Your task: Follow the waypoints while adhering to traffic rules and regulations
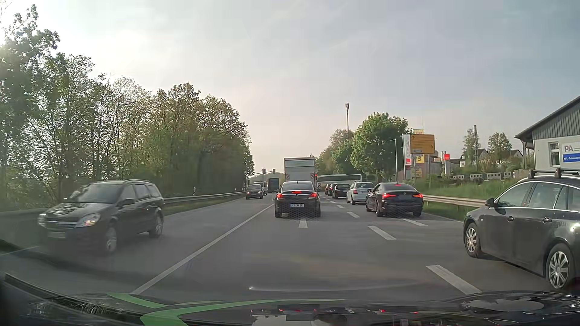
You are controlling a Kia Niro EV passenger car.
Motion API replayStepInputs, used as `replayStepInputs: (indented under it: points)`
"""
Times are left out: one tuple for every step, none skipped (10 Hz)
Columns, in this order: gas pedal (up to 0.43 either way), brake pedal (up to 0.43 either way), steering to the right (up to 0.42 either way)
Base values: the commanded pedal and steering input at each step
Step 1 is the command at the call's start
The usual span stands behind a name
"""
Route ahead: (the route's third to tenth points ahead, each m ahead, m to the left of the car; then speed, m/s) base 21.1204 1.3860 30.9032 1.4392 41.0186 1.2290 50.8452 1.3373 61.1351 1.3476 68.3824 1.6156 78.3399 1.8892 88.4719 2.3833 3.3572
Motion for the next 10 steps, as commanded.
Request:
replayStepInputs:
  points:
    - [0.0, 0.0, 0.0]
    - [0.0, 0.0, 0.0]
    - [0.0, 0.0, 0.001]
    - [0.0, 0.0, 0.0]
    - [0.0, 0.0, 0.0]
    - [0.0, 0.0, 0.0]
    - [0.0, 0.0, 0.0]
    - [0.0, 0.0, 0.0]
    - [0.0, 0.0, 0.0]
    - [0.0, 0.0, 0.0]
